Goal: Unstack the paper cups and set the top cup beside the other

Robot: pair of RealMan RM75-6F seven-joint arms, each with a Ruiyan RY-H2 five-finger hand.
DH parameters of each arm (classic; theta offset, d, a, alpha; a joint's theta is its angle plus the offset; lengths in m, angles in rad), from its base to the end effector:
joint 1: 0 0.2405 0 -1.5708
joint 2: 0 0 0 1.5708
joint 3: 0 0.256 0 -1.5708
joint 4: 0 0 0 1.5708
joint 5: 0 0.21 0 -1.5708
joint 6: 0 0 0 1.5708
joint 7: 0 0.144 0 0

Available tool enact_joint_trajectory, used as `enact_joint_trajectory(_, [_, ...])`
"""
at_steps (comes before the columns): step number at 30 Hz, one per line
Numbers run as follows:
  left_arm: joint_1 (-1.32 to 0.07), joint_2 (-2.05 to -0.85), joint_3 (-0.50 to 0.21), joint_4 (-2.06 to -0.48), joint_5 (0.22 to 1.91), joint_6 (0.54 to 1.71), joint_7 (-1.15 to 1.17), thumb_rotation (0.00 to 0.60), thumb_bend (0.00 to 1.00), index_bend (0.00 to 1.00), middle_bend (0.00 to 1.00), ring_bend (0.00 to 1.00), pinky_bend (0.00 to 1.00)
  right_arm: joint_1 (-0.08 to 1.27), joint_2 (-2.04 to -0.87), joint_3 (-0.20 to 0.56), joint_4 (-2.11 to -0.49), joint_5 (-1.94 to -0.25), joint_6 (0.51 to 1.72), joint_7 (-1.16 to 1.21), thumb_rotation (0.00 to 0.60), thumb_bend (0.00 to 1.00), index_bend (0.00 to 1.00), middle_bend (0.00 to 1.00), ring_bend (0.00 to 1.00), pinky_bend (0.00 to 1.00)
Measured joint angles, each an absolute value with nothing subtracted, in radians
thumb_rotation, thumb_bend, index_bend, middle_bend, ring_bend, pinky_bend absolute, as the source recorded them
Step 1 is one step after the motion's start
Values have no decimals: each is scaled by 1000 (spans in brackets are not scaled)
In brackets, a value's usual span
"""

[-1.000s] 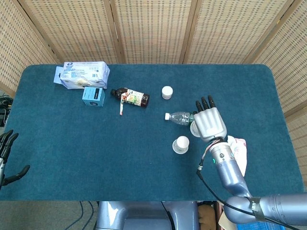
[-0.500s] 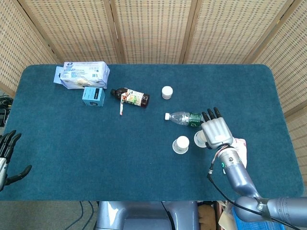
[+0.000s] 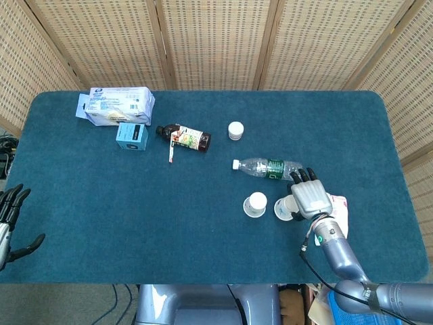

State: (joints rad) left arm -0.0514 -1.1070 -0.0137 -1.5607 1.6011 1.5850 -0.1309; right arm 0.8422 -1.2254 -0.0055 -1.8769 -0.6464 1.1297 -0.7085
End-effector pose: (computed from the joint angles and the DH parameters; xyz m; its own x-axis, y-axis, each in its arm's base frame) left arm -0.3111 0.1630 0.1698 0.3342 -0.0409 0.9416 0.9381 -0.0818 -0.3365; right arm -0.1794 -0.3164 0.0596 0.6417 -0.3600 0.6772 -0.7618 -0.1976 0.6169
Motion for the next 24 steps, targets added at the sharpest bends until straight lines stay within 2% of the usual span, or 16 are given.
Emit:
enact_joint_trajectory(4, [-52, -1107, -14, -1561, 1600, 1584, -131, 600, 270, 0, 0, 0, 0, 829, -1231, -10, -1863, -656, 1121, -701, 600, 303, 359, 10, 0, 2])
enact_joint_trajectory(9, [-51, -1106, -15, -1560, 1600, 1586, -135, 600, 269, 0, 0, 0, 0, 825, -1224, -9, -1873, -645, 1123, -713, 600, 254, 177, 0, 0, 0])
enact_joint_trajectory(12, [-51, -1106, -15, -1559, 1599, 1586, -138, 600, 270, 0, 0, 0, 0, 829, -1213, -9, -1892, -620, 1127, -736, 600, 214, 120, 0, 0, 0])
enact_joint_trajectory(19, [-50, -1104, -15, -1555, 1600, 1589, -148, 600, 270, 0, 0, 0, 0, 827, -1161, -1, -1969, -570, 1179, -772, 600, 201, 106, 0, 0, 0])
enact_joint_trajectory(24, [-51, -1104, -16, -1551, 1593, 1583, -155, 600, 270, 0, 0, 0, 0, 785, -1140, -12, -2005, -672, 1234, -736, 600, 196, 106, 0, 0, 0])
